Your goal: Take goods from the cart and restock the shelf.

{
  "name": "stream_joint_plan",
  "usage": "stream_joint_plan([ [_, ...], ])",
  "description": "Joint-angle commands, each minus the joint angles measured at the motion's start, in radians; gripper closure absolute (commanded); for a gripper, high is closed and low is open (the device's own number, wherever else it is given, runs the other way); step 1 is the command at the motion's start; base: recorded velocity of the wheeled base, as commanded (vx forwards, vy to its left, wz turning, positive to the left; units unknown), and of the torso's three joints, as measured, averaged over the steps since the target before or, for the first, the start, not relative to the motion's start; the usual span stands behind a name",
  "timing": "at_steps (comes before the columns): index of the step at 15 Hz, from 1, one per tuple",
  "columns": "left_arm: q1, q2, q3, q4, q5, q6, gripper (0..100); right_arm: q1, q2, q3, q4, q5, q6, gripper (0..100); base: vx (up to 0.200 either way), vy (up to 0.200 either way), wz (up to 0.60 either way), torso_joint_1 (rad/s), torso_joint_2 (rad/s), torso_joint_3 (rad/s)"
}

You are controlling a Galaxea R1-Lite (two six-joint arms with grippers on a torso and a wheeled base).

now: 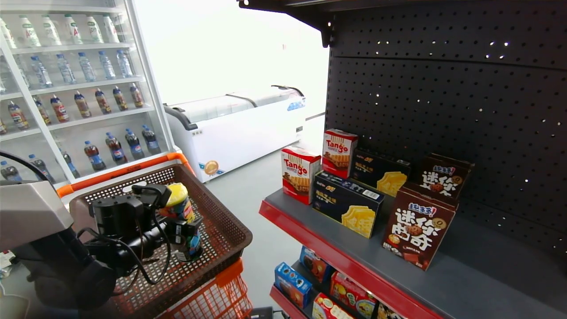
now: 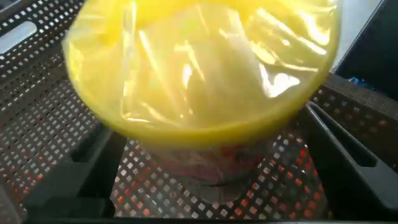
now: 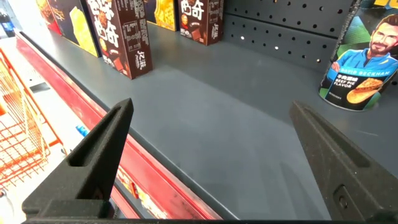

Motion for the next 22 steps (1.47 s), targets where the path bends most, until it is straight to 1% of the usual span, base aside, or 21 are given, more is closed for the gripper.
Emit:
stream_joint_plan([
  [1, -0.001, 0.048, -0.003, -0.024, -0.002, -0.001, 0, -0.001, 0.000, 0.000, 0.000, 0.000, 0.000, 0, 0.000, 0.000, 0.00, 0.000, 0.00, 0.000],
  [4, -0.001, 0.084, -0.008, -0.049, 0.010, -0.001, 0, 0.001, 0.000, 0.000, 0.000, 0.000, -0.001, 0, 0.000, 0.000, 0.00, 0.000, 0.00, 0.000],
  [9, -0.004, 0.101, -0.009, -0.087, 0.010, 0.002, 0, -0.001, 0.000, 0.000, -0.002, 0.000, -0.001, 0, 0.000, 0.000, 0.00, 0.000, 0.00, 0.000],
  [10, -0.007, 0.099, -0.011, -0.086, 0.012, 0.002, 100, -0.001, 0.000, 0.000, 0.000, 0.000, -0.001, 0, 0.000, 0.000, 0.00, 0.000, 0.00, 0.000],
  [11, -0.010, 0.097, -0.005, -0.067, 0.013, 0.002, 100, -0.001, 0.000, 0.000, 0.000, 0.000, -0.001, 0, 0.000, 0.000, 0.00, 0.000, 0.00, 0.000],
  [12, -0.010, 0.097, -0.006, -0.029, 0.013, 0.004, 100, 0.001, 0.000, 0.000, 0.000, 0.000, -0.001, 0, 0.000, 0.000, 0.00, 0.000, 0.00, 0.000],
  [14, -0.010, 0.067, -0.021, -0.009, 0.012, 0.013, 100, -0.001, 0.000, 0.000, 0.000, 0.000, 0.000, 0, 0.000, 0.000, 0.00, 0.000, 0.00, 0.000],
  [16, -0.039, -0.021, -0.060, 0.049, 0.004, 0.013, 100, -0.001, 0.000, 0.000, 0.000, 0.000, 0.000, 0, 0.000, 0.000, 0.00, 0.000, 0.00, 0.000],
  [17, -0.052, -0.065, -0.080, 0.103, -0.008, 0.011, 100, 0.001, 0.000, 0.000, 0.000, 0.000, 0.000, 0, 0.000, 0.000, 0.00, 0.000, 0.00, 0.000],
  [19, -0.095, -0.146, -0.138, 0.229, -0.034, 0.007, 100, 0.001, 0.000, 0.000, 0.000, -0.002, 0.000, 0, 0.000, 0.000, 0.00, 0.000, 0.00, 0.000],
  [21, -0.150, -0.248, -0.216, 0.405, -0.088, 0.002, 100, -0.001, 0.000, 0.000, 0.000, -0.002, -0.001, 0, 0.000, 0.000, 0.00, 0.000, 0.00, 0.000],
  [22, -0.165, -0.275, -0.224, 0.443, -0.100, 0.001, 100, -0.001, 0.000, 0.000, 0.000, 0.000, 0.000, 0, 0.000, 0.000, 0.00, 0.000, 0.00, 0.000],
])
